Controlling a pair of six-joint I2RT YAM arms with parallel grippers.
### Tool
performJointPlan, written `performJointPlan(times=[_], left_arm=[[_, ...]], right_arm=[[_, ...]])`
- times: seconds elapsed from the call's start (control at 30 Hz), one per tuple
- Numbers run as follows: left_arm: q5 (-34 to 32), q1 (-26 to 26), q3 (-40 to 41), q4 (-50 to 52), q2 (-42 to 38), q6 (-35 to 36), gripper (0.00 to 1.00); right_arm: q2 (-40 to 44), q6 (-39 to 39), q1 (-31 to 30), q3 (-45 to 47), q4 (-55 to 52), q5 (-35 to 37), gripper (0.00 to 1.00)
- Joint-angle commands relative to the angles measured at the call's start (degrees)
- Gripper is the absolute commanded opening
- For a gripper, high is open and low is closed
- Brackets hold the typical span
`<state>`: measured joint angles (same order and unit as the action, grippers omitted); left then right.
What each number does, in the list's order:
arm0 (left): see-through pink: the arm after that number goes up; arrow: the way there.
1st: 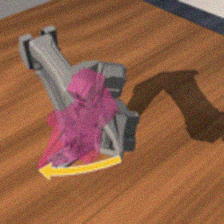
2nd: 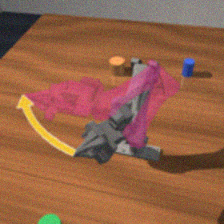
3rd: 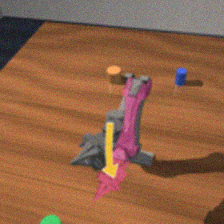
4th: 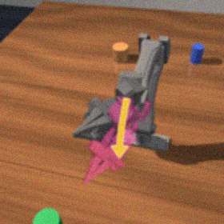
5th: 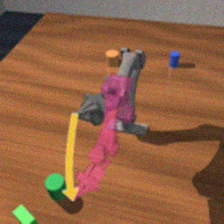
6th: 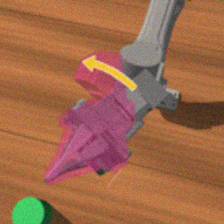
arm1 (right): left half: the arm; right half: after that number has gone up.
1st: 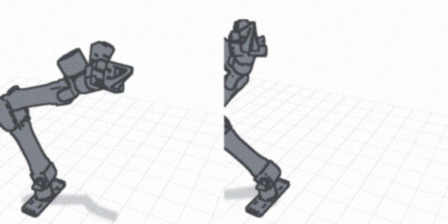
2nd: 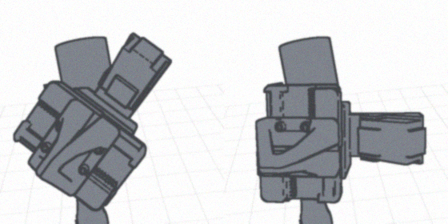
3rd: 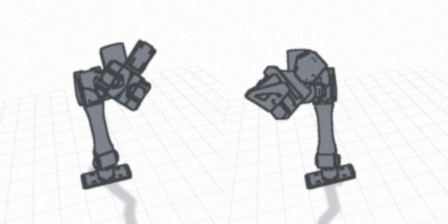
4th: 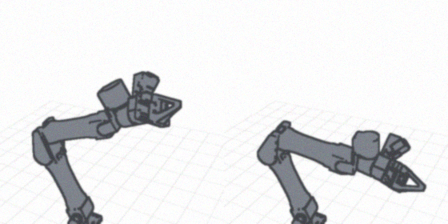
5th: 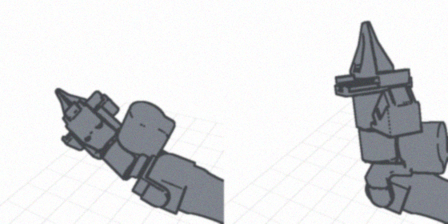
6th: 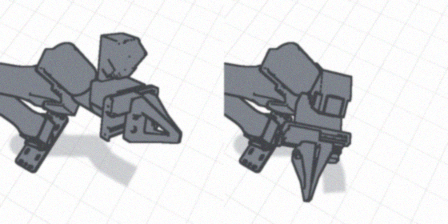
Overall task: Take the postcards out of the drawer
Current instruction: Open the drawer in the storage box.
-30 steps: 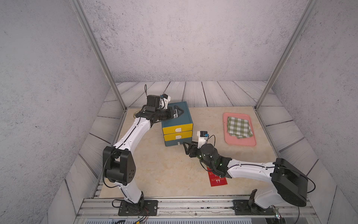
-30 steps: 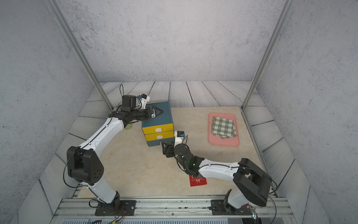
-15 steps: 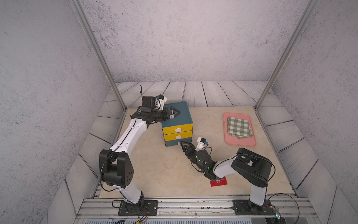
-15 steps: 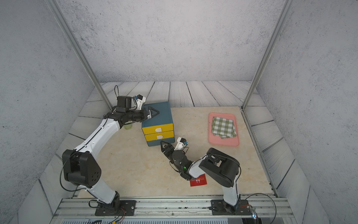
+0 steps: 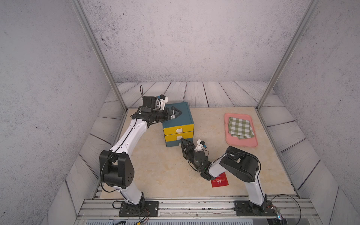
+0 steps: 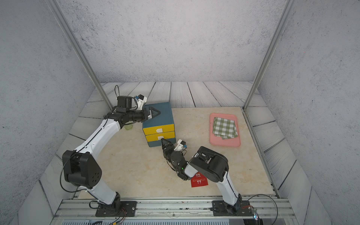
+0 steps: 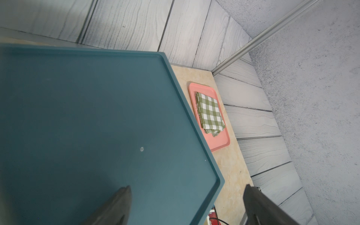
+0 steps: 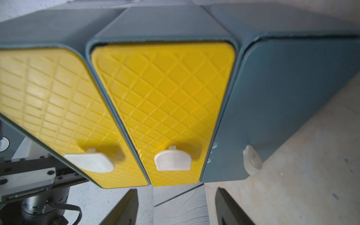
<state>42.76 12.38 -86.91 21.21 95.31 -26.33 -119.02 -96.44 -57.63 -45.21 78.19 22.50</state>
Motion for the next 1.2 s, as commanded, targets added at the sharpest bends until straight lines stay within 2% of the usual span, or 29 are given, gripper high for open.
performJointPlan(times=[0.0, 0.23, 0.5, 0.83, 1.17], left_arm=[[3.35, -0.08, -2.50, -1.92, 0.83, 0.01, 0.96], [3.99, -0.08, -3.96, 1.05, 3.85, 2.05, 0.96], [1.56, 0.03, -3.35, 4.73, 5.47, 4.88, 0.96], [1.09, 0.27, -2.91, 4.80, 6.35, 4.53, 0.96], [1.27, 0.52, -3.29, 4.54, 6.69, 4.37, 0.96]], right_arm=[[-2.05, -2.43, -0.08, -1.06, 1.70, 1.19, 0.66], [-4.31, -3.99, 0.67, -3.82, 1.70, -0.42, 0.66], [-4.71, -3.99, 1.32, -4.10, 1.45, -0.35, 0.66], [-4.90, -4.50, 1.94, -6.46, -0.67, -1.56, 0.65], [-5.80, -5.00, 2.00, -7.96, -2.28, -2.35, 0.60]])
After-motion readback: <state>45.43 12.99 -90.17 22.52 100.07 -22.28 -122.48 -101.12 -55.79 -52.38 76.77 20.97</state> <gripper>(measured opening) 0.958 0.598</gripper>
